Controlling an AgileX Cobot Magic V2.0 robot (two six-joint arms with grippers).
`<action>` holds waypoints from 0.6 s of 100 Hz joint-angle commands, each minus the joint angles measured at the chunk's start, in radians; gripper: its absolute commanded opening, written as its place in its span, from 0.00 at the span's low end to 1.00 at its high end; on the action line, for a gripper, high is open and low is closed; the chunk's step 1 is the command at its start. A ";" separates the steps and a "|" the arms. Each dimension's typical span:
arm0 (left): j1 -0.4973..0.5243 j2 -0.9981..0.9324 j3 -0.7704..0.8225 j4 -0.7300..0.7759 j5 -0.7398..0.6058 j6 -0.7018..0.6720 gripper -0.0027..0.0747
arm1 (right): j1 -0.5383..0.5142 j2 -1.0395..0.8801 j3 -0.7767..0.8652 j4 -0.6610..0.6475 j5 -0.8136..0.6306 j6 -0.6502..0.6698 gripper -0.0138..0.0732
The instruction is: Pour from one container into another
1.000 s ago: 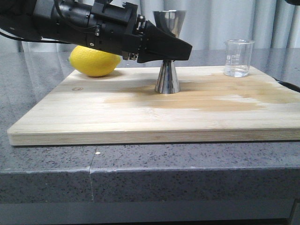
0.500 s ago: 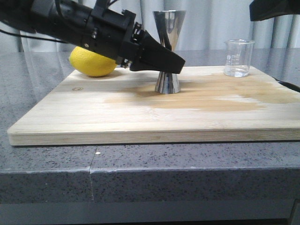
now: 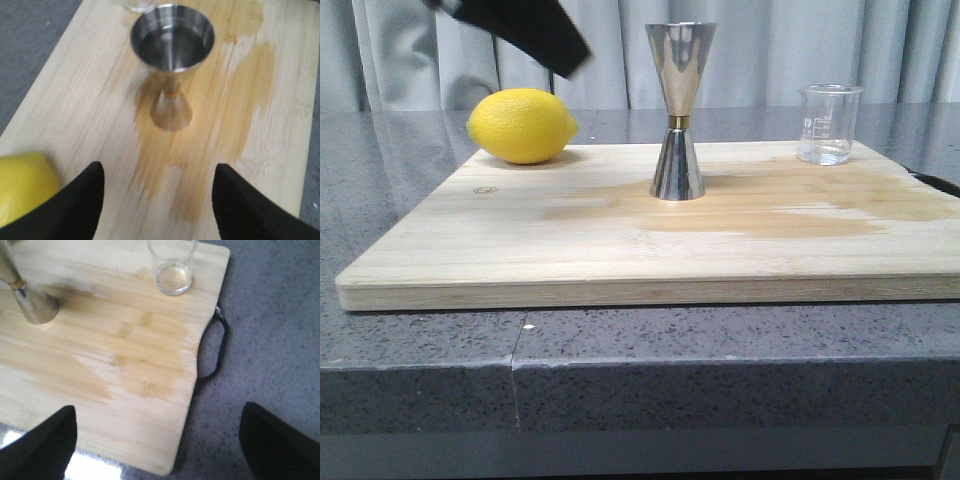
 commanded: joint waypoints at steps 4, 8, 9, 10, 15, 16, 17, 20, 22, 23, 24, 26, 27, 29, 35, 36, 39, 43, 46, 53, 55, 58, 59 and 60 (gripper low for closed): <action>0.003 -0.165 -0.025 0.241 0.027 -0.321 0.59 | -0.019 -0.014 -0.078 -0.049 0.065 0.060 0.84; 0.003 -0.206 -0.025 0.309 0.047 -0.413 0.59 | -0.019 -0.014 -0.089 -0.081 0.091 0.103 0.84; 0.003 -0.220 -0.025 0.332 0.050 -0.425 0.59 | -0.019 -0.014 -0.093 -0.093 0.102 0.115 0.84; 0.003 -0.227 -0.025 0.343 0.059 -0.447 0.59 | -0.019 -0.014 -0.096 -0.105 0.112 0.125 0.84; 0.003 -0.272 -0.025 0.414 0.089 -0.524 0.58 | -0.019 -0.014 -0.107 -0.143 0.143 0.161 0.84; 0.003 -0.278 -0.025 0.433 0.093 -0.535 0.58 | -0.019 -0.014 -0.107 -0.148 0.146 0.165 0.84; 0.003 -0.291 -0.025 0.443 0.102 -0.557 0.58 | -0.019 -0.014 -0.109 -0.153 0.150 0.170 0.84; 0.003 -0.315 -0.025 0.477 0.117 -0.598 0.57 | -0.019 -0.014 -0.115 -0.169 0.165 0.189 0.84; 0.003 -0.333 -0.025 0.501 0.128 -0.628 0.56 | -0.019 -0.016 -0.116 -0.178 0.170 0.198 0.84; 0.003 -0.339 -0.022 0.515 0.132 -0.638 0.56 | -0.019 -0.018 -0.116 -0.181 0.173 0.201 0.84; 0.003 -0.351 -0.020 0.522 0.137 -0.657 0.55 | -0.019 -0.021 -0.116 -0.182 0.176 0.202 0.84; 0.003 -0.370 -0.017 0.542 0.139 -0.681 0.55 | -0.019 -0.025 -0.116 -0.184 0.176 0.204 0.84; 0.003 -0.377 -0.013 0.548 0.144 -0.687 0.54 | -0.019 -0.027 -0.116 -0.184 0.176 0.206 0.84; 0.003 -0.397 -0.005 0.564 0.148 -0.705 0.53 | -0.019 -0.032 -0.116 -0.184 0.176 0.208 0.84; 0.003 -0.460 0.024 0.611 0.152 -0.744 0.53 | -0.019 -0.053 -0.116 -0.184 0.176 0.211 0.84; 0.003 -0.467 0.033 0.615 0.152 -0.754 0.53 | -0.019 -0.056 -0.116 -0.184 0.176 0.211 0.84; 0.003 -0.499 0.052 0.639 0.150 -0.773 0.53 | -0.019 -0.068 -0.116 -0.184 0.172 0.212 0.84; 0.003 -0.544 0.086 0.663 0.143 -0.808 0.53 | -0.019 -0.093 -0.111 -0.184 0.162 0.212 0.84; 0.003 -0.577 0.110 0.682 0.135 -0.834 0.53 | -0.019 -0.111 -0.102 -0.184 0.142 0.212 0.84; 0.003 -0.655 0.182 0.734 0.098 -0.910 0.53 | -0.019 -0.166 -0.074 -0.184 0.086 0.216 0.84; 0.003 -0.680 0.205 0.747 0.084 -0.934 0.53 | -0.019 -0.177 -0.062 -0.182 0.067 0.216 0.84; 0.003 -0.713 0.236 0.766 0.062 -0.968 0.53 | -0.019 -0.202 -0.042 -0.180 0.040 0.219 0.84; 0.003 -0.729 0.252 0.770 0.051 -0.987 0.53 | -0.019 -0.207 -0.042 -0.180 0.040 0.219 0.84; 0.003 -0.738 0.260 0.773 0.045 -0.996 0.53 | -0.019 -0.212 -0.034 -0.180 0.030 0.221 0.84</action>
